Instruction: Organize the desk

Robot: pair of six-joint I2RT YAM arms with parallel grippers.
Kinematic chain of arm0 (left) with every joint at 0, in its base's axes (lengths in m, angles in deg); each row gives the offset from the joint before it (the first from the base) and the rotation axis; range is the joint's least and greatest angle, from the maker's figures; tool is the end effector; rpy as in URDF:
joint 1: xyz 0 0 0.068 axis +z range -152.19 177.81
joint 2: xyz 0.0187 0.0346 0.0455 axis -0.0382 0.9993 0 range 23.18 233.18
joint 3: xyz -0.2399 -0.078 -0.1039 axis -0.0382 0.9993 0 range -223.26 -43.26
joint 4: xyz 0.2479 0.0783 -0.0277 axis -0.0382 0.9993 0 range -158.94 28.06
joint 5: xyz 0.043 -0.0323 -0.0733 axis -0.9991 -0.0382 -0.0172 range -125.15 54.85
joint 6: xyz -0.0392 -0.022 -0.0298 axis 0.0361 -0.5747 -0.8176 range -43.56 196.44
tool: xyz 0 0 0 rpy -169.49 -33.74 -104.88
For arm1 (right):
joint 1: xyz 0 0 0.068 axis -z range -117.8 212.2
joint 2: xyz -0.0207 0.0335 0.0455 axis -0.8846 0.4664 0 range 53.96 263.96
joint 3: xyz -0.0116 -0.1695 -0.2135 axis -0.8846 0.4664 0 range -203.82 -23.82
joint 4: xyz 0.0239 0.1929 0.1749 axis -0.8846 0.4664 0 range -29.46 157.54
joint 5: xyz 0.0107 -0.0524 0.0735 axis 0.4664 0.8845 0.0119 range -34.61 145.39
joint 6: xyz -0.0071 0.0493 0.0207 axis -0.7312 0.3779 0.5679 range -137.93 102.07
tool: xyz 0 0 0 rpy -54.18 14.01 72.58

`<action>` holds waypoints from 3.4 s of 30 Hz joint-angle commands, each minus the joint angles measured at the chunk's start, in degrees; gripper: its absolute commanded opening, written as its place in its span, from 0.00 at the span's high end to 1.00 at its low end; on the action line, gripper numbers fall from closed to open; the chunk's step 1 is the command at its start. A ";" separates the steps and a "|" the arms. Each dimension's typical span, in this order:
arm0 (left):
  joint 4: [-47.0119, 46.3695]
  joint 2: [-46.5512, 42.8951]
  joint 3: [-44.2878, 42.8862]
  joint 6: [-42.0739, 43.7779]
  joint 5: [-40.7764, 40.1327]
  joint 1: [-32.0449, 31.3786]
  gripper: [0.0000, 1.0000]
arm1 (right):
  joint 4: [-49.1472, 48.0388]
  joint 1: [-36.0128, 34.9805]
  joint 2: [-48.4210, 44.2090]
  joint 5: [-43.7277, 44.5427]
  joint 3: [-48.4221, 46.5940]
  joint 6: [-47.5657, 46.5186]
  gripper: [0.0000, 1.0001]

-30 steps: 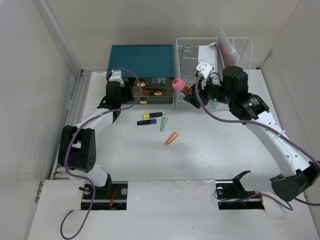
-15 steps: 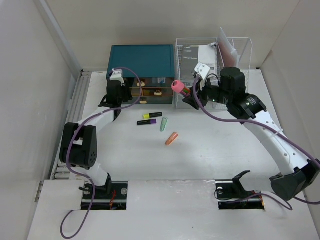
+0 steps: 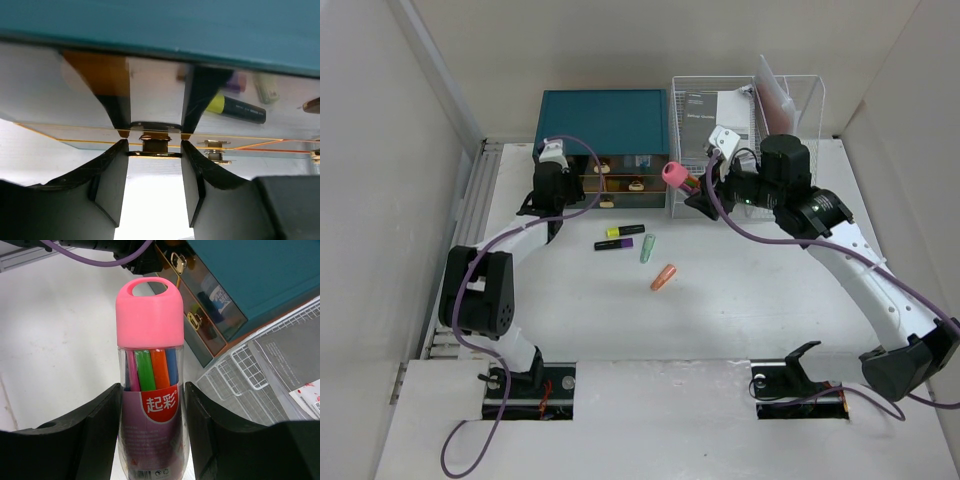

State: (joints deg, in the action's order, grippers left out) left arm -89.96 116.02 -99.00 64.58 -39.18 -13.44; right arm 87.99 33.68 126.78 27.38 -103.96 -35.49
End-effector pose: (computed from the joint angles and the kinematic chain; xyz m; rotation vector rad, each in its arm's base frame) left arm 0.3633 -0.0698 0.2469 -0.0591 1.8551 -0.2156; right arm 0.2348 0.1467 0.4201 -1.0459 1.6151 0.5972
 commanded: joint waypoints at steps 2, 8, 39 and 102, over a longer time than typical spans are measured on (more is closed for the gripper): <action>-0.96 -4.06 3.09 -2.21 -1.58 -1.84 0.90 | -4.85 0.30 -0.05 -2.58 -0.55 0.77 1.00; 1.50 -8.63 7.83 -4.05 -3.26 -4.57 0.90 | -4.85 0.30 2.07 -6.78 -0.55 2.53 1.00; 11.26 -22.52 15.14 -6.86 -5.72 -12.22 0.92 | 9.21 -9.54 51.09 -8.11 -47.38 4.38 1.00; 12.40 -24.81 16.72 -10.03 -4.58 -13.28 0.93 | -12.76 -15.43 46.29 10.32 -37.47 6.49 0.32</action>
State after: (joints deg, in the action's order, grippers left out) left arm -76.36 93.12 -82.98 57.24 -49.28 -24.69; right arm 78.04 18.60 178.47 32.94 -143.59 -29.48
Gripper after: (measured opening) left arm 0.392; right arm 0.678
